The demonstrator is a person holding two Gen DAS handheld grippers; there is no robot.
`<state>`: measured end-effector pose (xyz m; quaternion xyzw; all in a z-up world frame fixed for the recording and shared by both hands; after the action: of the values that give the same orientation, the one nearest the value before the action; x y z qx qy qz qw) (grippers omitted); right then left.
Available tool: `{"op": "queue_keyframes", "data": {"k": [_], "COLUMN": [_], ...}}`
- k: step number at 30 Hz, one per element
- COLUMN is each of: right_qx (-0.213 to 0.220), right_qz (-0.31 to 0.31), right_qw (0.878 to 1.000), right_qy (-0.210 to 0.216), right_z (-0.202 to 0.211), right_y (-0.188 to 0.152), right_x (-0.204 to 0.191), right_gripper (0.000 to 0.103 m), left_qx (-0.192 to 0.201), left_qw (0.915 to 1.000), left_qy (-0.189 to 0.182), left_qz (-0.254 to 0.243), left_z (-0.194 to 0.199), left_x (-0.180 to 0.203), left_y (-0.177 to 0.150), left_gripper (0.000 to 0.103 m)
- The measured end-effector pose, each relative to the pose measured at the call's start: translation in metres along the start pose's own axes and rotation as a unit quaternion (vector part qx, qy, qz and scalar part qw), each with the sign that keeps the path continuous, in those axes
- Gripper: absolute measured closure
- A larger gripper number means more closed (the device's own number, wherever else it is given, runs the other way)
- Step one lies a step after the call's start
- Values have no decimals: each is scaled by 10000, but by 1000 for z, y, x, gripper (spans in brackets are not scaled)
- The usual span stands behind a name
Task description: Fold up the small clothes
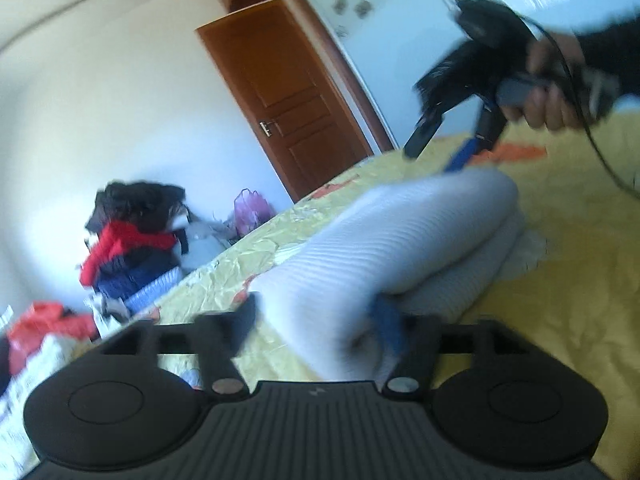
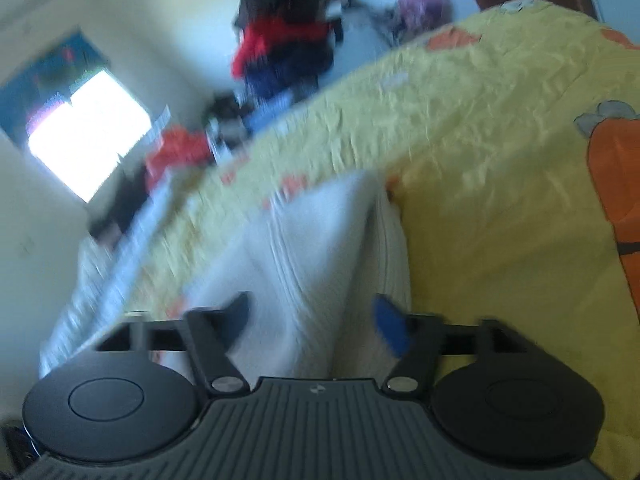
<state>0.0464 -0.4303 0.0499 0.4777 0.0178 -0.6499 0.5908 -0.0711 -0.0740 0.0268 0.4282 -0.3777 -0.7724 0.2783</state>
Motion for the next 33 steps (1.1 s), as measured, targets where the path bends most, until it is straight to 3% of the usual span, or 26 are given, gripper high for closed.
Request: {"op": "queue_keyframes", "data": {"k": [1,4,6,7,9,10,11,12,13,15,17,18,19,20,21,24,27,30,33], "right_qx": [93,0,-233,-328,-559,-591,-546,-575,-639,-850,-944,-916,-887,-882,-878,-789,-603,-609,-689], "right_qz": [-59,-153,-267,-326,-427,-436,-419,-479,-533,-544,-332,-178,-78,8,91,86,132,128,157], "right_qw": [9999,9994,9984,9980,9971,9971,9976,9972,9964,9944,9946,9955,9960,9961,9961,9968,9980,9968,9949], "right_qy": [-8,-320,-432,-420,-278,-200,-95,14,128,301,276,153,43,-20,-74,-121,100,511,722], "right_z": [3,-6,-22,-29,-45,-50,-52,-56,-60,-68,-74,-79,-82,-84,-84,-79,-73,-85,-119], "right_y": [4,11,11,10,7,6,7,7,8,7,5,5,4,2,-1,-1,6,14,23], "right_x": [4,22,36,40,46,47,46,45,44,38,28,23,19,15,10,-3,-29,-54,-75], "right_gripper": [1,2,4,4,4,2,2,2,2,3,11,22,28,30,37,46,49,52,57], "left_qx": [25,-107,-314,-468,-942,-1135,-1268,-1396,-1482,-1656,-1852,-1936,-2035,-2077,-2093,-2043,-2039,-1968,-1979], "left_qw": [9999,9953,9814,9668,9105,8743,8464,8239,8099,7971,7858,7766,7620,7529,7509,7656,7712,7962,8143], "left_qy": [-83,-353,-501,-642,-1097,-1424,-1680,-1900,-2106,-2323,-2533,-2534,-2557,-2554,-2499,-2359,-2316,-1982,-1557], "left_qz": [135,894,1827,2428,3875,4498,4893,5153,5270,5322,5330,5433,5590,5699,5743,5626,5568,5367,5229], "left_z": [4,2,-12,-25,-59,-77,-92,-105,-116,-138,-158,-165,-173,-175,-174,-161,-148,-141,-141], "left_x": [-10,-48,-75,-90,-116,-122,-123,-121,-117,-105,-94,-91,-90,-91,-91,-100,-120,-154,-195], "left_y": [0,2,-1,-5,-22,-31,-36,-39,-41,-37,-33,-34,-36,-38,-39,-32,-22,-11,-12], "left_gripper": [19,19,18,18,18,18,18,18,18,18,16,16,16,20,30,52,56,56,56]}}
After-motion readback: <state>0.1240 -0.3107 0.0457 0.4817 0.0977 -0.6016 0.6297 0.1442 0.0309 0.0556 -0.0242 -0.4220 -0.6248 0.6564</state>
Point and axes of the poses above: each gripper's, at about its wrist camera, not at the fingertips, and z roughly against the way its jaws point, x to its right, y to its top, the point moved 6 cm from there along -z, roughly the way its jaws point, and after that the axes turned 4 degrees about -x, right-handed, at the moved point
